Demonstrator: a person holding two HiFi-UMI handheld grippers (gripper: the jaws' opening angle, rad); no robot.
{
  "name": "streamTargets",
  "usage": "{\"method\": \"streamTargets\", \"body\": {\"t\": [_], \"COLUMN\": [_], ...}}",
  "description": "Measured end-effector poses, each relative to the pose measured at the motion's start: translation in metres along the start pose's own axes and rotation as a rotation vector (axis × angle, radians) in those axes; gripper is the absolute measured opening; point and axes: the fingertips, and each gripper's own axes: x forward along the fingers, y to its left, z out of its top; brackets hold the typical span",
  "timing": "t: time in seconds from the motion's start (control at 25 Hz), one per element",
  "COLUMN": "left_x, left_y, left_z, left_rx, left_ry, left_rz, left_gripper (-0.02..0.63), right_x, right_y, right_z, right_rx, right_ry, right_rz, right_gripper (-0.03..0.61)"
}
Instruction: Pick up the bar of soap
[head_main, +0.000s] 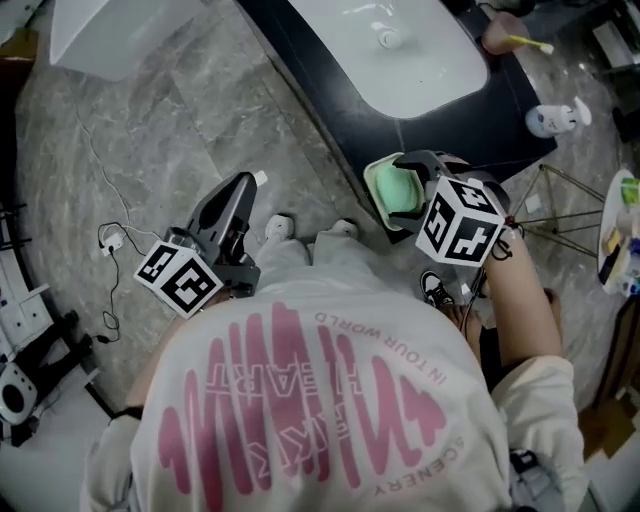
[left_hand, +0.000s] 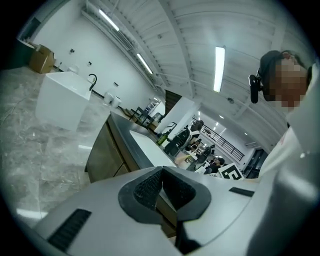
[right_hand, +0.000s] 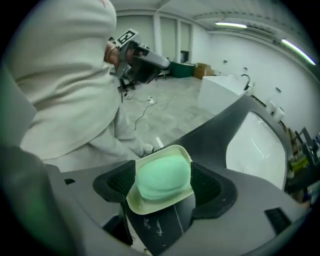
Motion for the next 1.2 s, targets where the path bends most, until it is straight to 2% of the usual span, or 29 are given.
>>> {"method": "streamTargets", "body": {"t": [0.12,0.2,0.36,0.56,0.84,1.08,1.2], "left_x": [-0.006,-0.010,-0.017,-0.025,-0.023,-0.020,-0.022], "left_y": [0.001,0.001,0.006,0.009,0.008,0.009,0.012], "left_z": [0.001,0.000,0.001,0.003,0.000,0.002,0.002], "left_rx": [-0.006,-0.015,-0.029,-0.035,-0.050,-0.050,-0.056], "left_ry": [-0.038,-0.060,-0.098,-0.125,-0.127,-0.131,-0.139], "left_rz": [0.034,0.052,0.079,0.100,0.087,0.068,0.068], "left_gripper": [0.009,0.009,0.009,0.009,0.009,0.009,0.009], "right_x": [0.008,0.011,0.017,0.022,0.026,0.030,0.032], "right_y": [0.010,0.010,0.005,0.012,0.014,0.014,0.014], "right_z": [-0.004,-0.008,-0.014,-0.014,-0.014,-0.009,-0.005], "right_rx": [-0.145,-0.219,-0.299,-0.387,-0.334,-0.239,-0.161], "right_ry": [0.101,0.155,0.237,0.290,0.381,0.412,0.414], "right_rz": [0.088,0.112,0.114,0.124,0.139,0.101,0.081], "right_gripper": [0.380,0.405,0.405,0.405,0.405,0.405,0.405]}}
